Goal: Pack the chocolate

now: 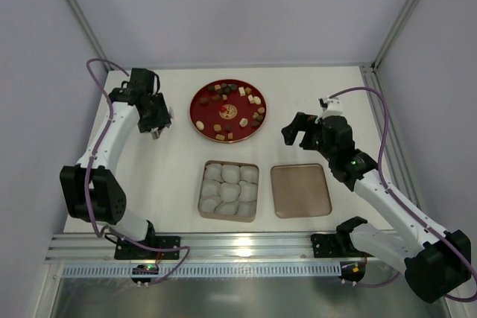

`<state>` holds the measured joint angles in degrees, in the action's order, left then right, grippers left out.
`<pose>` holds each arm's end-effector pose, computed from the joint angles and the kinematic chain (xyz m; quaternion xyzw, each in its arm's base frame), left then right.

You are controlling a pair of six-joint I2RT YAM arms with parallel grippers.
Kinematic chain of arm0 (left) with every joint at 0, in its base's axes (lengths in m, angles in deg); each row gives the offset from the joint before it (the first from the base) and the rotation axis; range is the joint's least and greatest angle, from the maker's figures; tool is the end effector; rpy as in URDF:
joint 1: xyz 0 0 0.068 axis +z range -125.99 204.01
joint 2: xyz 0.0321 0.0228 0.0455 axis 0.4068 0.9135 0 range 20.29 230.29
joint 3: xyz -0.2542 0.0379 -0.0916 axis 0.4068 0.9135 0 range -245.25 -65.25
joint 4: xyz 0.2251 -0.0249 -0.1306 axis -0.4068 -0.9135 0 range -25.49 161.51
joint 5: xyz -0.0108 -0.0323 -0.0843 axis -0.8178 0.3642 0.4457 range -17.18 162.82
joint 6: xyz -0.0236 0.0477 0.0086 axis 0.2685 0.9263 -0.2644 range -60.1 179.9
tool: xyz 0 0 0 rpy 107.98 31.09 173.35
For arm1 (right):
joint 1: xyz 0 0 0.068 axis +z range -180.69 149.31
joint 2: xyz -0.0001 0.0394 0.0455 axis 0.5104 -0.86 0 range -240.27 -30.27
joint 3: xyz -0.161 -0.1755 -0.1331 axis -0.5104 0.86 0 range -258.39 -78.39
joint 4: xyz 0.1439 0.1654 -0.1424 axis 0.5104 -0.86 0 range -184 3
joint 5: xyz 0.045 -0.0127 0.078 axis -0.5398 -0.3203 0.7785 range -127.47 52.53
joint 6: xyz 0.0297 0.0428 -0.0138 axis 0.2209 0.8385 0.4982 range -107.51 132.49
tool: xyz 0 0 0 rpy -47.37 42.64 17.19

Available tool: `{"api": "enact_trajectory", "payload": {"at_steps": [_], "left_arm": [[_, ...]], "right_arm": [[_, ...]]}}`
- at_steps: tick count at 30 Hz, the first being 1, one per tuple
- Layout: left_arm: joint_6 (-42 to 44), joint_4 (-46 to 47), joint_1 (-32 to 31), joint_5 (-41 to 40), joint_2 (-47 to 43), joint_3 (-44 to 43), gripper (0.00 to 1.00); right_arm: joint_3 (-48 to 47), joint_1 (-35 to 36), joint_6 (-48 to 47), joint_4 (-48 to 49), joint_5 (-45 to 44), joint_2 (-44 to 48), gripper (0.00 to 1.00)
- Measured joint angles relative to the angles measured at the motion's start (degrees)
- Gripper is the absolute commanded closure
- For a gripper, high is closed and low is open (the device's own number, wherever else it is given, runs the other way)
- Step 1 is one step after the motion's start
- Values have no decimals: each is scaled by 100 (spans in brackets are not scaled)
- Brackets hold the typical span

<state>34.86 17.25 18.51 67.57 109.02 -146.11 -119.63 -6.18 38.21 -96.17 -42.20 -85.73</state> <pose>0.3150 -0.0271 0.3067 -0.1754 0.9536 -0.0204 0.2438 0.2041 0.0899 0.2854 0.0314 0.8347 0.2016 0.5114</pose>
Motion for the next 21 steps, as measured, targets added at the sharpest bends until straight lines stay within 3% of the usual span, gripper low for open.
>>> {"api": "enact_trajectory", "payload": {"at_steps": [10, 21], "left_arm": [[0, -271, -601, 37, 24, -896, 47], [2, -560, -1690, 195, 581, -1622, 49]], "right_arm": [[0, 0, 0, -24, -2, -35, 0], [0, 0, -4, -214, -26, -31, 0]]}}
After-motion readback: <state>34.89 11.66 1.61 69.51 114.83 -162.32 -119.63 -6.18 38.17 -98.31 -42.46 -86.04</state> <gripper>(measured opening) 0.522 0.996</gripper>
